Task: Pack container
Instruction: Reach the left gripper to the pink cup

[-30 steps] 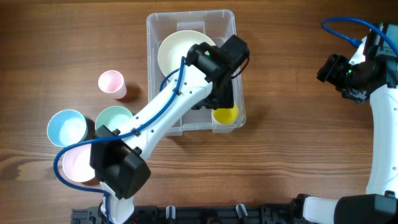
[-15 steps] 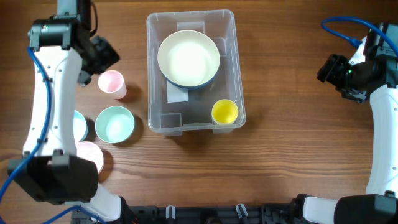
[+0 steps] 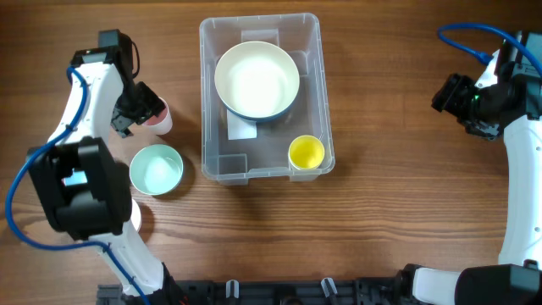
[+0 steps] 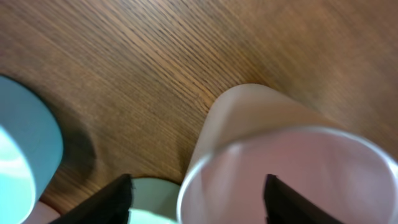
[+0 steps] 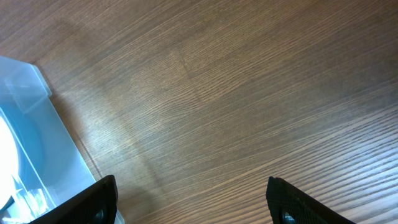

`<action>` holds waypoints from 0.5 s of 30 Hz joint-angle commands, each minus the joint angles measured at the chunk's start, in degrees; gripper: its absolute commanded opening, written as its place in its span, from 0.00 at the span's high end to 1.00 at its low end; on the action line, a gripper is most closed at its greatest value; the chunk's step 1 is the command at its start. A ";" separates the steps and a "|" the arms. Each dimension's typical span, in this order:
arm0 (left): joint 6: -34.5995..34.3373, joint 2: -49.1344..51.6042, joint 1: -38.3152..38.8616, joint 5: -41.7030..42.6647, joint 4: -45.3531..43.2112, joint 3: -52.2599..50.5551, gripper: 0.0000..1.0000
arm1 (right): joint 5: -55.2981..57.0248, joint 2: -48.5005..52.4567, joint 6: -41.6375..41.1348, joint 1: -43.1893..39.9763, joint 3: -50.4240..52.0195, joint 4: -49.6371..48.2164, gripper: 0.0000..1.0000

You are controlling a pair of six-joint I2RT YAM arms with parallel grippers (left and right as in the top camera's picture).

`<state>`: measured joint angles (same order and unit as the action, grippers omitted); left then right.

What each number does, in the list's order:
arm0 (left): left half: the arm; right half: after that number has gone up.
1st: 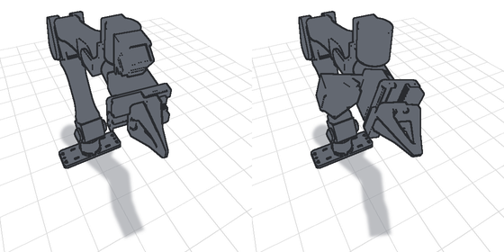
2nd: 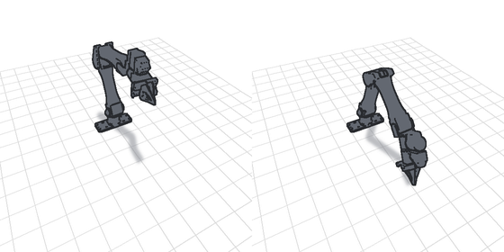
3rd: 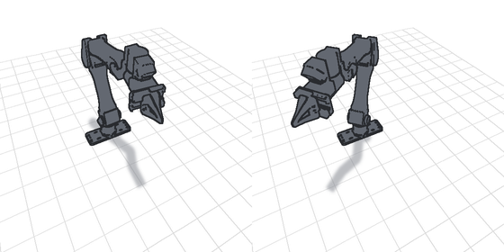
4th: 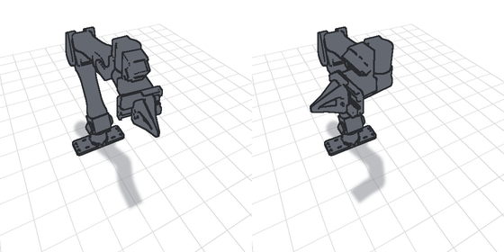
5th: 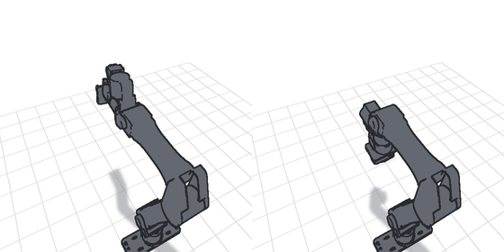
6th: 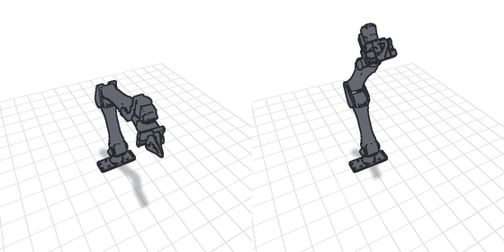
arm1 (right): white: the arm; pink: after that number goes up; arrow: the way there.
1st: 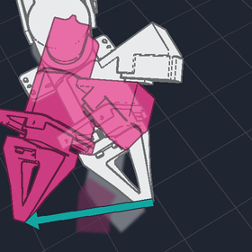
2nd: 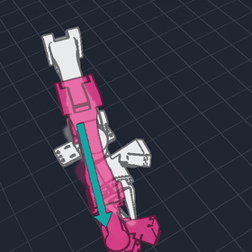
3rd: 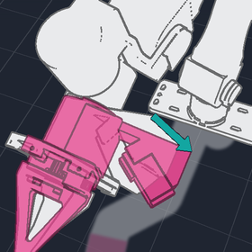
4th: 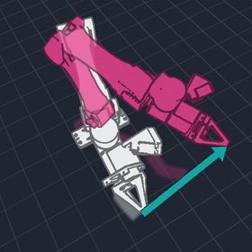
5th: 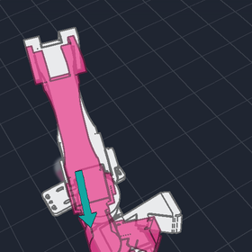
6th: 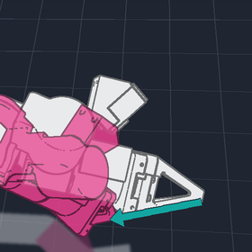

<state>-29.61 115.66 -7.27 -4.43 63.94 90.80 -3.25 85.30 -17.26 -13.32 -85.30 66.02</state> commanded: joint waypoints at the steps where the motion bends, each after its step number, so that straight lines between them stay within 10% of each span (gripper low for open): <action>1: 0.90 2.03 -0.52 0.52 -0.20 -0.55 0.40 | -0.68 0.63 0.81 -0.04 0.26 -0.15 0.23; 9: 0.87 2.03 -0.52 0.52 0.96 -0.55 0.96 | -0.68 0.66 0.81 -0.04 0.26 -0.15 0.23; 15: 0.68 0.76 -0.35 1.95 3.15 -0.52 0.96 | -0.66 0.63 0.81 -0.04 0.26 0.09 0.23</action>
<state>-28.99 117.34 -7.27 -3.53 65.63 90.54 -3.25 85.30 -17.26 -13.32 -85.30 66.06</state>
